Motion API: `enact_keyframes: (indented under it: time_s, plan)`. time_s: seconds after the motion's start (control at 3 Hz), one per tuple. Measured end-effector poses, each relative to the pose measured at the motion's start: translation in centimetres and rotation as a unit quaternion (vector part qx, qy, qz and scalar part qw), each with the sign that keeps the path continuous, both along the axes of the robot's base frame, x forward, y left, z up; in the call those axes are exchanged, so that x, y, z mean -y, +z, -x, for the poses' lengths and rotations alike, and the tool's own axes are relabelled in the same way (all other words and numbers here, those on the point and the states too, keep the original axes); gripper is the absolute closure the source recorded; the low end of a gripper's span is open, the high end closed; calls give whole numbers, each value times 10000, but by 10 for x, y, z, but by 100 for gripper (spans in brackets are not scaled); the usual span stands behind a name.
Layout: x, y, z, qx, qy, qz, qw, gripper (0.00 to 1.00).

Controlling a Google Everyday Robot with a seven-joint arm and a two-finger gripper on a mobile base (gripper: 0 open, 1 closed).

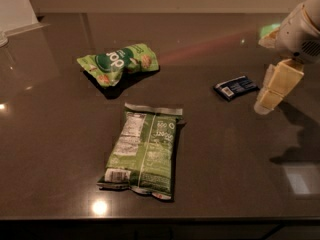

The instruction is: Move rxbar blueberry near green rice chip bag

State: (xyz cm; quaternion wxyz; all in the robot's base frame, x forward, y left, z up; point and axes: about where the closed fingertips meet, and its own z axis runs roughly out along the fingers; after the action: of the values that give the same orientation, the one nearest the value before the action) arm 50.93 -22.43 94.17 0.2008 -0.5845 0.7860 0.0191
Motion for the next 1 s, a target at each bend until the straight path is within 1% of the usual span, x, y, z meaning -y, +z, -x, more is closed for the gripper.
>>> enact_keyframes:
  time_s: [0.33,0.67,1.0]
  plan:
    - [4,-15,-36,11,-23,-294,9996,0]
    - [6,-33,-68,-19,-14,-502,9987,0]
    - [10,-53,-92,-24,-89,-668,9977,0]
